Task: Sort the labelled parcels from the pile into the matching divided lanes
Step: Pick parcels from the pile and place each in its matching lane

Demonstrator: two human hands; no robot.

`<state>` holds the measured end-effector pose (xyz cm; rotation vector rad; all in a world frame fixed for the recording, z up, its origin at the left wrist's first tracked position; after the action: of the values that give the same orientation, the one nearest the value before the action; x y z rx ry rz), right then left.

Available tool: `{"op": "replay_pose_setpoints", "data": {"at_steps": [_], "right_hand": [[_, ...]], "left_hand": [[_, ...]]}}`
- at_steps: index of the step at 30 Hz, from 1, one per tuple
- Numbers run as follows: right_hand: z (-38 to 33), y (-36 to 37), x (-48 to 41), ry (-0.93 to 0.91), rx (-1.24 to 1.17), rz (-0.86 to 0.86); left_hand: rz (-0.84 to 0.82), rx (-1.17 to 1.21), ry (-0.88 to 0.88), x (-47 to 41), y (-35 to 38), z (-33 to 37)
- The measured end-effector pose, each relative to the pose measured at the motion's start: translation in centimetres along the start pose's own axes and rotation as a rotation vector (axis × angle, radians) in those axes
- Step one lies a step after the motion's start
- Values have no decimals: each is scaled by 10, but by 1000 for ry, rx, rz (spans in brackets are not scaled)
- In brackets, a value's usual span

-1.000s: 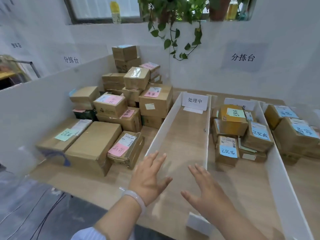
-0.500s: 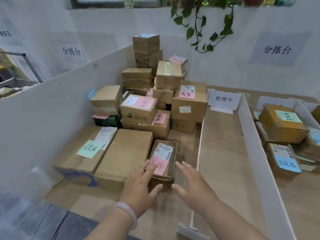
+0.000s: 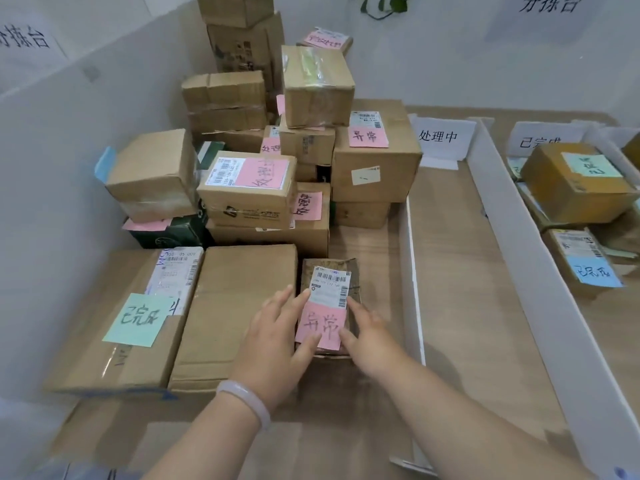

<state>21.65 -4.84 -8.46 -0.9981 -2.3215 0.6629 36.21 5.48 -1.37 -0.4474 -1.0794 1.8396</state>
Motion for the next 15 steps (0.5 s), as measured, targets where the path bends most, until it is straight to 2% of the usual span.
{"op": "replay_pose_setpoints", "data": {"at_steps": [2,6,15], "right_hand": [[2,6,-5,15,-76,-3],[4,5,-8,45,-263,108],[12,-14,3,212,-483,281]], "left_hand": [[-14,-2,21,-3,1,1],[-5,38,36,-9,-2,2],[-54,63,33,-17,-3,9]]}}
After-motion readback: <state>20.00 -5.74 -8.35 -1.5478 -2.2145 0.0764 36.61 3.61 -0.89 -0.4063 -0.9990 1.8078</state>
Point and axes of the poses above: each hand's wrist, its own x-axis away from the middle knuckle, its own y-axis out of the palm, z = x × y, the point moved 5 cm from there along -x, towards the middle knuckle, and after that the axes turned 13 degrees about -y, right-handed, at the moved point
